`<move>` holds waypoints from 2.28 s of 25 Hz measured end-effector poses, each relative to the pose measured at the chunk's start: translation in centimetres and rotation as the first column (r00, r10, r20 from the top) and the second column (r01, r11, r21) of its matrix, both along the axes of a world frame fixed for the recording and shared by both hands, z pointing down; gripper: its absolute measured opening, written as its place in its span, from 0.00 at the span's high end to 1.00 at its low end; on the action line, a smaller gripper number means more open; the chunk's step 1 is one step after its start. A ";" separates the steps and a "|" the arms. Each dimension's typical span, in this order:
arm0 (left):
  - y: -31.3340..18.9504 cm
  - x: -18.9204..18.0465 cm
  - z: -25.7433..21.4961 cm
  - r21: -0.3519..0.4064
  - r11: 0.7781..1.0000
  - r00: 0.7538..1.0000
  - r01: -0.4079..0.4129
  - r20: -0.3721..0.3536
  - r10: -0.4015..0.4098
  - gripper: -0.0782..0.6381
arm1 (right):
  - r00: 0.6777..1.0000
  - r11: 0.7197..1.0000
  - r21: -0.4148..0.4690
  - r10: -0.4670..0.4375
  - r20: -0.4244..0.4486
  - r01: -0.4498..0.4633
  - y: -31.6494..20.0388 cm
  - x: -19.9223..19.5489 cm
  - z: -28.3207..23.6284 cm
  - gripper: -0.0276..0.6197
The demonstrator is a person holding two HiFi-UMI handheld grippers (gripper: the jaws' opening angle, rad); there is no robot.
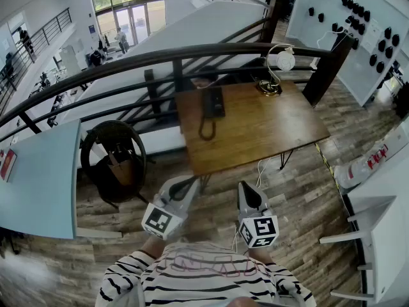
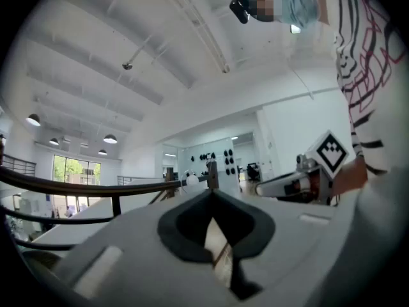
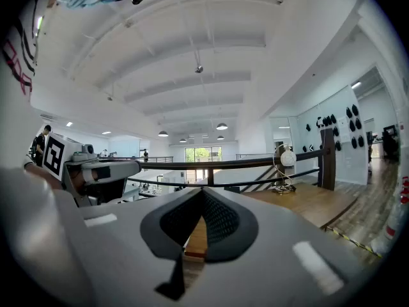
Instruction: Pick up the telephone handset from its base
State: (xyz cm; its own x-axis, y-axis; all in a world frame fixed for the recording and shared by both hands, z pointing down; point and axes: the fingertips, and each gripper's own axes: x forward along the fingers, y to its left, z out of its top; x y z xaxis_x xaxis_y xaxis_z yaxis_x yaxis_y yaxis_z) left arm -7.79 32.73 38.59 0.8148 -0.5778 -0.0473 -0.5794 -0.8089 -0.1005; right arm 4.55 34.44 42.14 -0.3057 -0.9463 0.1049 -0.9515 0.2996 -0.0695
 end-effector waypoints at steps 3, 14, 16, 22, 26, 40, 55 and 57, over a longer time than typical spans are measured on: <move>0.2 1.0 0.4 -0.005 1.000 1.000 0.000 -0.006 0.000 0.89 | 1.000 1.000 0.020 -0.014 0.005 0.014 0.0 0.9 -0.1 0.96; -0.2 2.9 2.1 -0.046 0.999 0.999 0.019 -0.025 -0.020 0.77 | 0.999 0.999 0.011 -0.034 0.006 0.034 -1.0 2.5 1.4 0.96; -1.1 2.8 2.4 -0.054 0.998 0.999 0.022 -0.022 -0.024 0.77 | 1.000 1.000 0.008 -0.030 0.007 0.030 -1.8 2.6 1.5 0.87; -6.4 1.8 3.3 -0.087 0.996 0.999 0.010 -0.049 -0.015 0.74 | 1.000 1.000 -0.009 -0.002 -0.002 0.002 -6.8 2.4 2.1 0.82; -11.7 0.7 4.0 -0.094 0.995 1.000 -0.014 -0.025 0.012 0.72 | 1.000 0.999 -0.023 0.030 0.002 -0.030 -11.6 1.7 2.2 0.75; -29.2 -3.0 4.4 -0.158 0.977 0.990 -0.142 -0.039 0.137 0.66 | 0.988 0.986 -0.056 0.156 0.008 -0.156 -27.0 -2.2 1.9 0.70; -37.9 -5.5 6.2 -0.227 0.956 0.983 -0.183 -0.071 0.172 0.66 | 0.981 0.976 -0.096 0.193 -0.024 -0.195 -34.0 -4.1 3.4 0.70; -38.7 -5.2 6.9 -0.242 0.955 0.985 -0.173 -0.068 0.161 0.66 | 0.983 0.977 -0.101 0.185 -0.021 -0.186 -34.9 -3.6 3.9 0.70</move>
